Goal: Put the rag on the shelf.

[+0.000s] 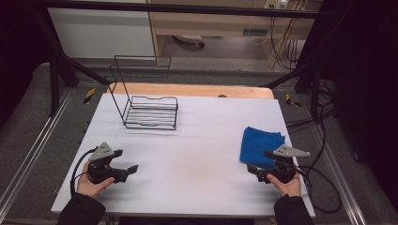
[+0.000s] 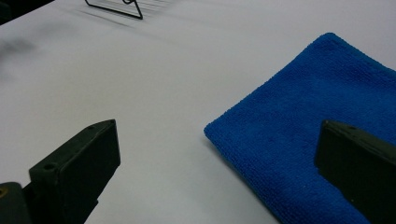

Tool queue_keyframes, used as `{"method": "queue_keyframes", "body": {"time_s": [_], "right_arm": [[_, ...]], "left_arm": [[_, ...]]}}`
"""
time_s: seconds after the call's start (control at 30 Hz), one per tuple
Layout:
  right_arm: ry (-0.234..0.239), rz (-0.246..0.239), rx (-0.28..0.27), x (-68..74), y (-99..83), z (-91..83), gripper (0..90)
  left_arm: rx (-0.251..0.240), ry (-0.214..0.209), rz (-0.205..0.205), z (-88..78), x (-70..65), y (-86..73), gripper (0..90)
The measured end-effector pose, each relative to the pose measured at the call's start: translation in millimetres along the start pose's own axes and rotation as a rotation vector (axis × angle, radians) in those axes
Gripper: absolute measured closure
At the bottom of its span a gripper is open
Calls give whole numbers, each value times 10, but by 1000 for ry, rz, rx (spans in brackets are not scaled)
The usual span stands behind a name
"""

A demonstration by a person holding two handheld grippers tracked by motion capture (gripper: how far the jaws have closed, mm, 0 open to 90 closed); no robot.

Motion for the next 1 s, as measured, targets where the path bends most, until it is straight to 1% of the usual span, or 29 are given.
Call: {"method": "queue_keyframes", "body": {"time_s": [0.3, 0.43, 0.53, 0.57, 0.67, 0.73, 0.83, 0.93, 1.0], "right_arm": [[-6, 1, 2, 13, -2, 15, 13], [-14, -6, 15, 27, 6, 50, 11], [-17, -6, 26, 51, 18, 74, 9], [-25, -16, 37, 60, 31, 100, 10], [-37, -17, 50, 66, 47, 128, 12], [-54, -21, 73, 76, 56, 176, 24], [-72, -40, 95, 85, 57, 221, 64], [-94, -57, 113, 82, 66, 271, 148], [-102, -64, 123, 79, 70, 315, 233]], "left_arm": [[3, 4, 4, 1, 6, -10, 83], [2, 5, -6, -1, 25, -16, 85], [3, 8, -6, 1, 30, -17, 86], [5, 9, -5, 3, 31, -20, 87], [8, 9, -5, 9, 32, -22, 88], [8, 9, -6, 10, 32, -22, 91], [9, 9, -10, 17, 36, -23, 95], [8, 12, -11, 12, 45, -19, 95], [7, 13, -13, 10, 47, -19, 98]]}}
Point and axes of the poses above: each handheld gripper's, and its own axes: z roughly forward along the jaws, y roughly out of its top, x roughly to its left, the point moved 3 cm from there along z, roughly forward along the jaws, and after that the axes turned 15 degrees about -z, right-handed, at the moved point
